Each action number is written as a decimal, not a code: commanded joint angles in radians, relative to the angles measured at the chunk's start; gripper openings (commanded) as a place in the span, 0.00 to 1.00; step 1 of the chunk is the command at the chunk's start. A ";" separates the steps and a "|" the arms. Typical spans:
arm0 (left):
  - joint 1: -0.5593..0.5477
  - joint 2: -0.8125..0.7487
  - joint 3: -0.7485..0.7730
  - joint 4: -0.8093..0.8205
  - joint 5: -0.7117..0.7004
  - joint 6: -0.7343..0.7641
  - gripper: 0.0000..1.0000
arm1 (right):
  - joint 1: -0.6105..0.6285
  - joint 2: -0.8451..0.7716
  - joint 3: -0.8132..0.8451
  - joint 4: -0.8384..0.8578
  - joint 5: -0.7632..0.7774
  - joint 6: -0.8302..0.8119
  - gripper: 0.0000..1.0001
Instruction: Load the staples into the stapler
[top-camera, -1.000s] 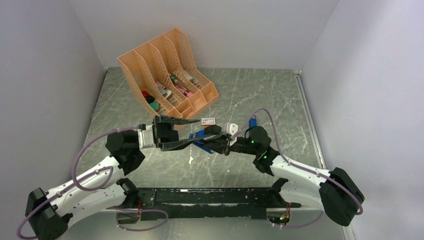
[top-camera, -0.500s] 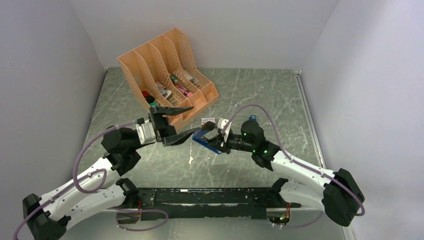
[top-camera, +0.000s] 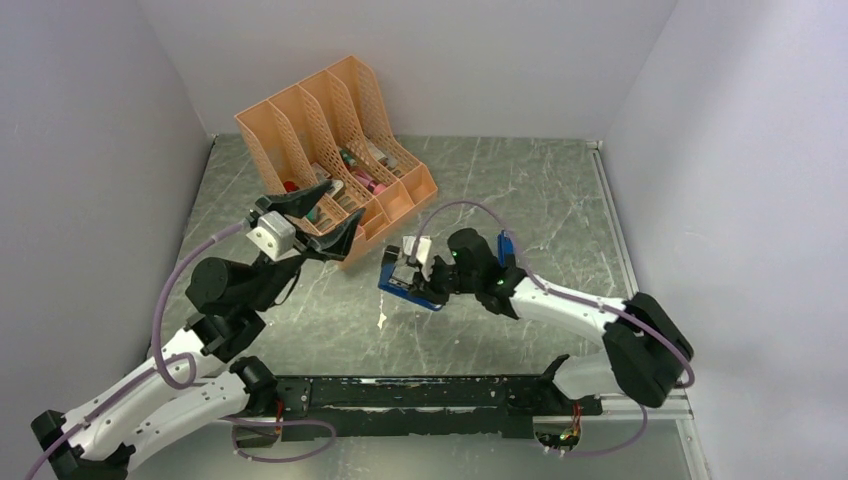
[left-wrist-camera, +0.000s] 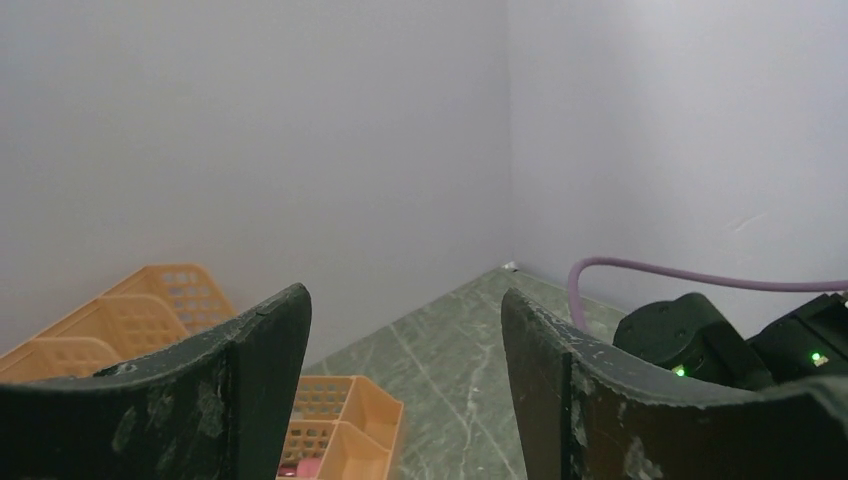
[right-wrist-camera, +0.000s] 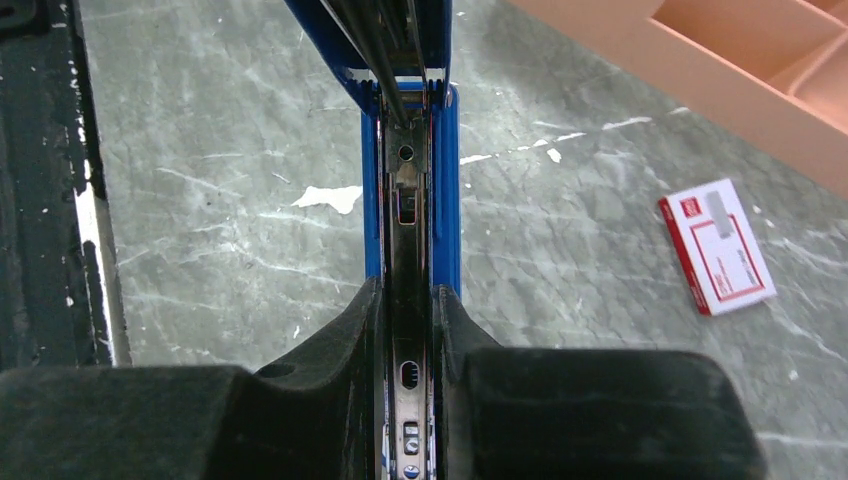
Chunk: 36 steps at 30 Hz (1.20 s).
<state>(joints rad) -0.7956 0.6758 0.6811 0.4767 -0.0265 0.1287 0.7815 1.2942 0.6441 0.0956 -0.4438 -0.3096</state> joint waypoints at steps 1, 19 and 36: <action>-0.001 -0.016 0.025 -0.061 -0.108 0.011 0.73 | 0.032 0.094 0.098 0.036 -0.024 -0.063 0.00; -0.002 -0.080 -0.003 -0.137 -0.169 0.009 0.73 | 0.096 0.439 0.347 -0.074 -0.066 -0.165 0.00; -0.002 -0.073 -0.006 -0.157 -0.176 0.001 0.73 | 0.126 0.560 0.452 -0.230 0.073 -0.126 0.00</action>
<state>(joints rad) -0.7956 0.5968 0.6796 0.3359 -0.1841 0.1310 0.8978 1.8309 1.0702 -0.1108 -0.4110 -0.4488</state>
